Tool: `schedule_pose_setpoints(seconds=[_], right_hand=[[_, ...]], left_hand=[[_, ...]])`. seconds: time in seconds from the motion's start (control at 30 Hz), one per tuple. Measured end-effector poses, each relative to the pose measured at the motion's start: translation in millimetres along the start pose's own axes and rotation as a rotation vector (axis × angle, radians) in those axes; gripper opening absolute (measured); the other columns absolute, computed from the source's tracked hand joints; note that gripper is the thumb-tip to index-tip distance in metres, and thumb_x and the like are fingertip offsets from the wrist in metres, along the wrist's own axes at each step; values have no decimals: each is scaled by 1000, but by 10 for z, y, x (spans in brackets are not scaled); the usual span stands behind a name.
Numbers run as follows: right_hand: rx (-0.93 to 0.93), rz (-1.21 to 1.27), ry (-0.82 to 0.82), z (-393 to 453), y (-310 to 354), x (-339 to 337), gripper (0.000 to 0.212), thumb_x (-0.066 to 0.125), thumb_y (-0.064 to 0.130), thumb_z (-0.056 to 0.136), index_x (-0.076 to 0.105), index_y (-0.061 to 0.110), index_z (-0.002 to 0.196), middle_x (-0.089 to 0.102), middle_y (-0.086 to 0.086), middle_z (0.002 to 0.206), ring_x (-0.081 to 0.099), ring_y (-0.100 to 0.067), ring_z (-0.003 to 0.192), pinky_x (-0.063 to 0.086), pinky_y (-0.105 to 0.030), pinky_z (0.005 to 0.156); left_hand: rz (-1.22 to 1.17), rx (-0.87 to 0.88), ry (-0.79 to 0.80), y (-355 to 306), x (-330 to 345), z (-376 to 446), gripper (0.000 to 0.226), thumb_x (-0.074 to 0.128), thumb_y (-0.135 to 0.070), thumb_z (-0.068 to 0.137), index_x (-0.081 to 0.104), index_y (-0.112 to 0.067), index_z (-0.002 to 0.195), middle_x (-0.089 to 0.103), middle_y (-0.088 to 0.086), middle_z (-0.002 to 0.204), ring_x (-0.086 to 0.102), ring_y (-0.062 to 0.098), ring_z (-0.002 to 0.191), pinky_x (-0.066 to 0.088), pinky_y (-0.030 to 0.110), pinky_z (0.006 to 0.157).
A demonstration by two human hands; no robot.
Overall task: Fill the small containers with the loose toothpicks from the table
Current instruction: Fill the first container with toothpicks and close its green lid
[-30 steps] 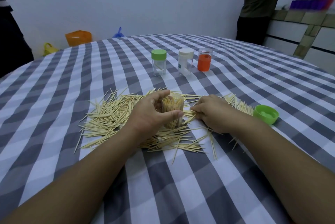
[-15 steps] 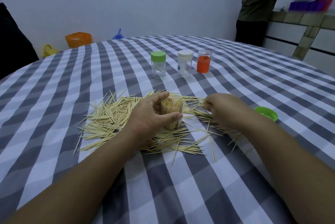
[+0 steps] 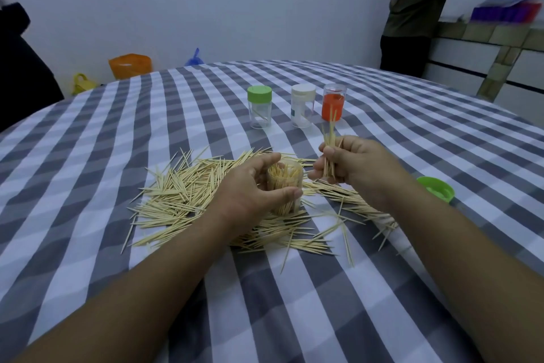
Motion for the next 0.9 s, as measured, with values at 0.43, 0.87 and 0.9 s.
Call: schedule_pose_setpoints(seconds=[0.43,0.87,0.9], right_hand=[[-202,135,-167,-95,-5,323,16,44,20,99,58,13,100,72,5,89,67,-5,80,51,-17,65],[-138,-97,-119,-104,-42,338,20,45,29,99,51,24,118,64,1,111,61,-11,100,48,-18,82],[-171,-102,-131,-103,-34,318,22,46,30,98,48,30,120,63,4,115,59,-9,108,47,-23,91]], left_hand=[[-19,33,31,2,96,-24,88,86,-39,50,55,-18,130,64,-8,114,64,8,105,50,33,98],[-37,29,18,13,80,-1,82,85,-28,57,53,-16,132,64,-11,112,67,9,98,51,27,94],[-35,26,19,20,78,1,80,86,-26,59,53,-16,132,64,-9,114,66,11,100,51,30,95]])
Point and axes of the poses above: each hand's wrist, its own z-axis towards the middle knuckle, its own x-axis out of the palm, y = z × x, the point moved 5 cm from there along z, towards the middle knuckle
